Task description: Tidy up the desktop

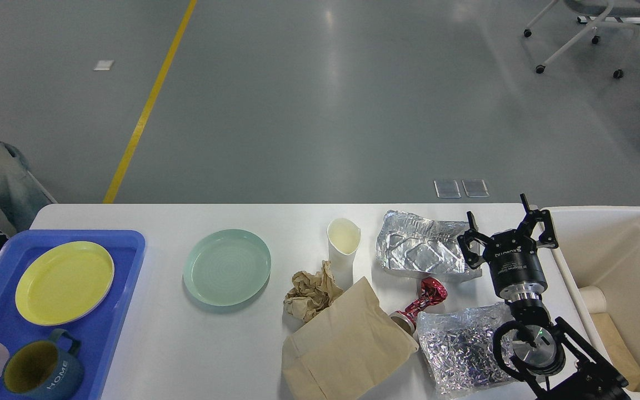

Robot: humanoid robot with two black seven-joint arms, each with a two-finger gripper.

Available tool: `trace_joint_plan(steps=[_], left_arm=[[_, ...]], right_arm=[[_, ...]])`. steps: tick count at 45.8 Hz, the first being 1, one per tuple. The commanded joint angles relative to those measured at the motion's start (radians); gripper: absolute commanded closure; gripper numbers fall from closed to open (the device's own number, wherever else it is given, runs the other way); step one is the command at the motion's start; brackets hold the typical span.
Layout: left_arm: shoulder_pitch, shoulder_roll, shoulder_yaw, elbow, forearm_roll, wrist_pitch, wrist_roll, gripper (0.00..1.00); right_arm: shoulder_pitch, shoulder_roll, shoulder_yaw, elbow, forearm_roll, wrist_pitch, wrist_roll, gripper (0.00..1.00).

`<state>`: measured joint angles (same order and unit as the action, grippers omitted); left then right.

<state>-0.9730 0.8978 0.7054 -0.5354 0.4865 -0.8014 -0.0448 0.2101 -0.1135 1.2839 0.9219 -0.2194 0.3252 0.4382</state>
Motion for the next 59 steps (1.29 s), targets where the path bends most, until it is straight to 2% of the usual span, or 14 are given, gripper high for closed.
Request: trace_joint_plan(steps=[1, 16, 24, 26, 28, 32, 33, 35, 36, 42, 48, 55, 59], left_arm=[[0.016, -0.002, 0.003, 0.002, 0.0, 0.018, -0.006, 1.0], [0.037, -0.031, -0.001, 0.003, -0.011, 0.042, 0.0, 1.0], [0.043, -0.034, 0.0, -0.011, -0.011, 0.053, 0.006, 0.94], [0.043, -0.033, 0.003, -0.017, -0.012, 0.053, 0.0, 0.87], [0.042, -0.028, 0.008, -0.04, -0.012, 0.053, 0.003, 0.76], [0.033, -0.02, 0.022, -0.081, -0.014, 0.064, -0.001, 0.44], [0.033, -0.017, 0.022, -0.087, -0.014, 0.07, -0.006, 0.31], [0.031, -0.016, 0.022, -0.095, -0.019, 0.071, -0.007, 0.2], [0.03, -0.013, 0.022, -0.1, -0.022, 0.071, -0.006, 0.17], [0.017, 0.001, 0.028, -0.112, -0.058, 0.071, -0.006, 0.09], [-0.007, 0.036, 0.062, -0.112, -0.101, 0.071, -0.006, 0.07], [-0.114, 0.056, 0.157, -0.127, -0.12, 0.061, -0.006, 0.06], [-0.2, 0.099, 0.236, -0.198, -0.12, 0.061, -0.004, 0.06]], right_arm=[[0.0, 0.0, 0.0, 0.0, 0.0, 0.0, 0.001, 0.0], [0.0, 0.0, 0.0, 0.0, 0.0, 0.0, 0.001, 0.0], [0.0, 0.0, 0.0, 0.0, 0.0, 0.0, 0.001, 0.0], [0.0, 0.0, 0.0, 0.0, 0.0, 0.0, 0.001, 0.0], [0.0, 0.0, 0.0, 0.0, 0.0, 0.0, 0.001, 0.0], [0.0, 0.0, 0.0, 0.0, 0.0, 0.0, -0.001, 0.0], [0.0, 0.0, 0.0, 0.0, 0.0, 0.0, 0.001, 0.0], [0.0, 0.0, 0.0, 0.0, 0.0, 0.0, 0.001, 0.0], [0.0, 0.0, 0.0, 0.0, 0.0, 0.0, -0.001, 0.0], [0.0, 0.0, 0.0, 0.0, 0.0, 0.0, 0.001, 0.0], [0.0, 0.0, 0.0, 0.0, 0.0, 0.0, 0.001, 0.0], [0.0, 0.0, 0.0, 0.0, 0.0, 0.0, -0.001, 0.0], [0.0, 0.0, 0.0, 0.0, 0.0, 0.0, 0.001, 0.0]])
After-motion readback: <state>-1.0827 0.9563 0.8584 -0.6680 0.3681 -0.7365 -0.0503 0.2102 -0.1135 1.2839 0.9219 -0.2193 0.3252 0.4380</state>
